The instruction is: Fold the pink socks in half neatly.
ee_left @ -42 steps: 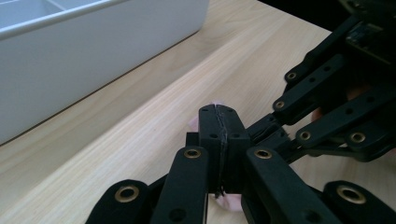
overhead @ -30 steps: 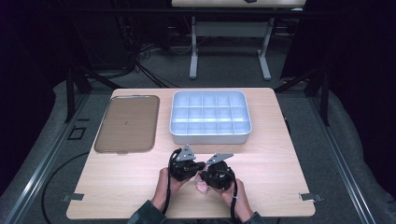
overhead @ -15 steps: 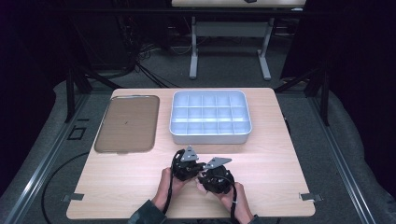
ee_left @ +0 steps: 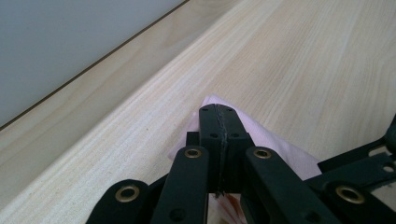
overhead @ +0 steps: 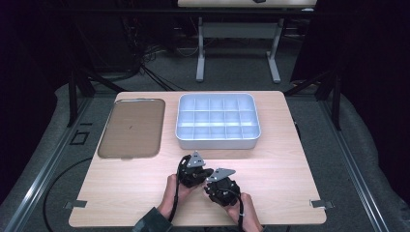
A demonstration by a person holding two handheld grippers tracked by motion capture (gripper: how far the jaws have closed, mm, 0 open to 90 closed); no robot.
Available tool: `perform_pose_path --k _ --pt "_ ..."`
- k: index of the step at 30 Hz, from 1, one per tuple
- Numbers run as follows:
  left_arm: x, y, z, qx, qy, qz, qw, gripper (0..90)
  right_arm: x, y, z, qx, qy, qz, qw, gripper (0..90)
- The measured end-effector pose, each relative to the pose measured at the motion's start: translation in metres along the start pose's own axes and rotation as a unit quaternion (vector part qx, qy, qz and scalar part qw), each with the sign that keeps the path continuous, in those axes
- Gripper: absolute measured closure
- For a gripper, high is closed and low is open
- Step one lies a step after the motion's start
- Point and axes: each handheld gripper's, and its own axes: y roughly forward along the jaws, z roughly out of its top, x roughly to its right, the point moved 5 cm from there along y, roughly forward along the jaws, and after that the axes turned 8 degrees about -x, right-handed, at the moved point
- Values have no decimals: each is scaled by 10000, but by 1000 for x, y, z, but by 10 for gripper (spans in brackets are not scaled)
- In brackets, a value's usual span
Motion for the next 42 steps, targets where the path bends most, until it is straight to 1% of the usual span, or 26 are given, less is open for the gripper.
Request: perform_pose_path --k 1,3,5,8,10,12,13,14,15,16,18,20,22,23,24,26,27,29,31,32,33,34,35,36,39,42 --pt "0 0 0 4 -13 -5 10000 900 -1 1 -1 -58 -60 -38 10000 801" --pt "0 0 -1 5 -25 4 10000 900 -3 2 -1 -75 -130 -119 9998 808" --pt "0 0 -1 14 -29 10 10000 900 -4 4 -2 -43 -182 -178 9997 823" --pt "-1 0 -2 32 -63 -5 10000 900 -3 6 -3 -51 -194 -57 9998 834" --pt "-1 0 -2 35 -65 -13 10000 900 -3 7 -4 -4 -166 -59 9998 836" --pt "-1 0 -2 37 -58 -20 10000 900 -1 7 -5 75 -112 59 9999 835" --pt "-1 0 -2 35 -48 -17 10000 900 -1 7 -5 103 -49 108 9999 833" --pt "-1 0 -2 34 -38 -13 10000 900 0 6 -5 117 -34 117 9999 816" --pt "-1 0 -2 39 -29 1 10000 900 -1 5 -4 122 -12 134 9998 780" --pt "0 0 -2 46 -23 13 10000 900 -1 3 -4 132 -1 199 9997 749" --pt "-1 0 -2 56 -36 11 10000 900 0 -2 -2 200 109 433 9988 682" --pt "-1 0 -2 49 -33 15 10000 900 3 -11 -3 210 134 607 9978 660" --pt "-1 0 -2 61 -44 3 10000 900 5 -21 -3 351 171 795 9961 617" --pt "-1 0 -2 65 -47 3 10000 900 7 -26 -4 362 189 861 9954 609" --pt "-1 0 -2 61 -37 9 10000 900 10 -30 -5 418 224 873 9951 600" --pt "-1 0 -3 64 -45 14 10000 900 19 -35 -7 422 383 970 9936 578" --pt "-1 0 -2 63 -49 15 10000 900 24 -37 -7 436 479 977 9931 575" --pt "-1 0 -3 62 -50 11 10000 900 33 -36 -8 354 665 993 9922 554" --pt "-1 0 -3 54 -45 9 10000 900 41 -33 -7 253 779 999 9916 532" --pt "-1 -1 -3 46 -50 39 10000 900 44 -31 -6 164 800 1010 9915 521" --pt "-1 -1 -3 45 -42 24 10000 900 47 -28 -5 137 841 1046 9909 519" --pt "0 -1 -2 29 11 86 10000 900 49 -26 -4 109 861 1073 9904 511" --pt "1 0 -2 19 35 127 9999 900 51 -22 -3 18 903 1108 9897 504" --pt "1 0 -2 7 49 144 9999 900 52 -20 -2 -12 936 1109 9894 500" --pt "0 0 -2 21 10 96 10000 900 56 -12 2 -179 1003 1132 9883 497" --pt "0 0 -3 38 -15 73 10000 899 56 -4 5 -327 1096 1175 9865 514"
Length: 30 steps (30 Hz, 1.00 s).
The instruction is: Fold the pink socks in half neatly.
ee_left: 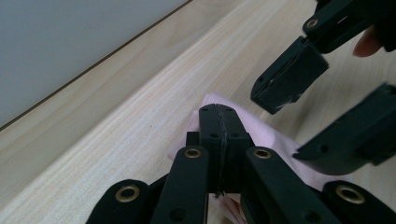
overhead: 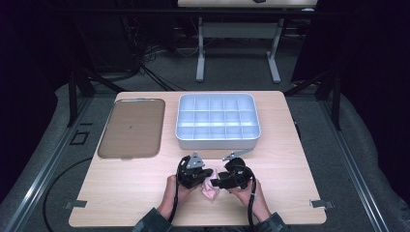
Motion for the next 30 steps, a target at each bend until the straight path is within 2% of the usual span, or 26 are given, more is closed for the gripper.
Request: perform_pose_path --k 1,5,10,12,14,16,17,18,20,27,28,30 --pt "0 0 0 1 0 -2 10000 900 1 2 1 -111 -22 -53 9999 514" --pt "0 0 0 -8 12 4 10000 900 3 8 4 -326 107 -20 9994 499" --pt "0 0 0 -3 -6 -28 10000 900 3 15 8 -492 147 -16 9987 481" --pt "0 0 0 -6 -17 -37 10000 900 4 16 7 -685 153 -57 9975 481" --pt "0 0 0 -2 -13 -42 10000 900 3 17 9 -752 163 -110 9970 488" --pt "2 1 0 -2 19 41 10000 900 1 18 11 -800 172 -173 9965 499" --pt "2 1 1 -1 38 51 10000 899 3 17 12 -995 25 -154 9949 509" --pt "2 1 1 1 15 42 10000 899 2 18 12 -900 142 -143 9957 514" --pt "1 0 0 -17 17 31 10000 899 1 19 12 -812 190 -127 9964 532" --pt "1 0 1 -23 19 34 10000 899 4 17 8 -845 68 -37 9964 608" --pt "1 0 1 -24 26 41 10000 899 3 18 8 -748 144 29 9971 625" --pt "2 1 1 -21 23 46 10000 899 6 17 8 -751 136 102 9970 651"
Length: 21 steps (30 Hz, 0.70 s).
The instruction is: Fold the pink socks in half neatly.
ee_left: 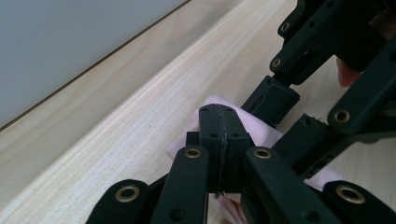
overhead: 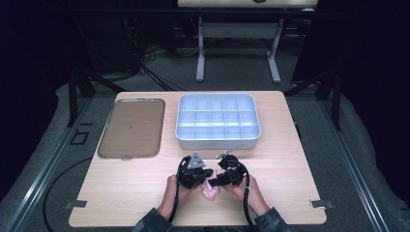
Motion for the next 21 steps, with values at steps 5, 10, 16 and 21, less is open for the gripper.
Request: perform_pose_path --k 5,10,16,21 --pt "0 0 0 -8 -1 -1 10000 899 2 1 -2 138 102 173 9997 698" --pt "-1 -1 0 49 -53 -25 10000 899 0 0 -4 215 -17 60 9997 738" --pt "-2 -4 2 209 -41 -12 9998 879 -1 -1 -4 353 -112 -12 9993 760" --pt "-8 -15 3 372 -287 -61 9989 714 -2 -1 -6 384 -217 -146 9989 766"
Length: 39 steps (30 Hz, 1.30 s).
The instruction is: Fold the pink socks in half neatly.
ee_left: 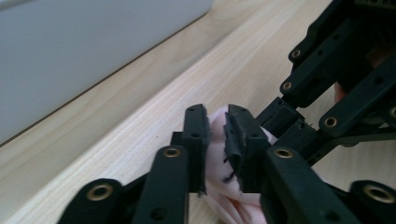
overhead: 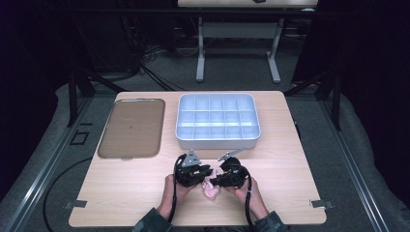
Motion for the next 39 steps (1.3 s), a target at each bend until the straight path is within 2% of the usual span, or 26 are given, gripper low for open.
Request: perform_pose_path --k 2,4,7,9,11,15,21,25,29,30,31,34,39 --pt "-4 -6 -1 -8 -133 68 9999 630 -1 0 0 20 -39 -52 10000 767" --pt "-10 -11 -4 -66 -304 231 9992 520 -1 0 0 59 -83 -66 9999 767" --pt "-17 -19 -10 -117 -482 280 9984 376 0 0 -2 150 -90 -37 9998 767" --pt "-20 -23 -15 -150 -520 344 9979 298 -1 1 -2 251 -15 14 9997 766" --pt "-23 -27 -21 -176 -520 439 9975 236 0 0 -3 199 -60 -1 9998 766" --pt "-26 -36 -34 -246 -530 583 9966 161 -1 0 -3 216 -60 -4 9997 765" --pt "-28 -41 -55 -488 -558 761 9943 116 -1 0 -5 289 -18 -23 9996 765" --pt "-30 -40 -66 -559 -663 854 9926 115 -2 1 -5 382 -80 -50 9992 763" --pt "-30 -38 -69 -591 -602 922 9922 112 -5 0 -7 403 -183 -214 9988 764" --pt "-29 -38 -69 -602 -614 929 9920 113 -4 -4 -9 112 -255 -310 9991 764" --pt "-29 -38 -69 -605 -589 949 9919 113 -5 -5 -9 78 -280 -321 9991 764" --pt "-30 -37 -69 -601 -532 995 9918 114 -5 -4 -9 176 -299 -311 9989 764" --pt "-31 -36 -68 -537 -627 1007 9915 119 -7 -5 -12 300 -323 -296 9986 765"
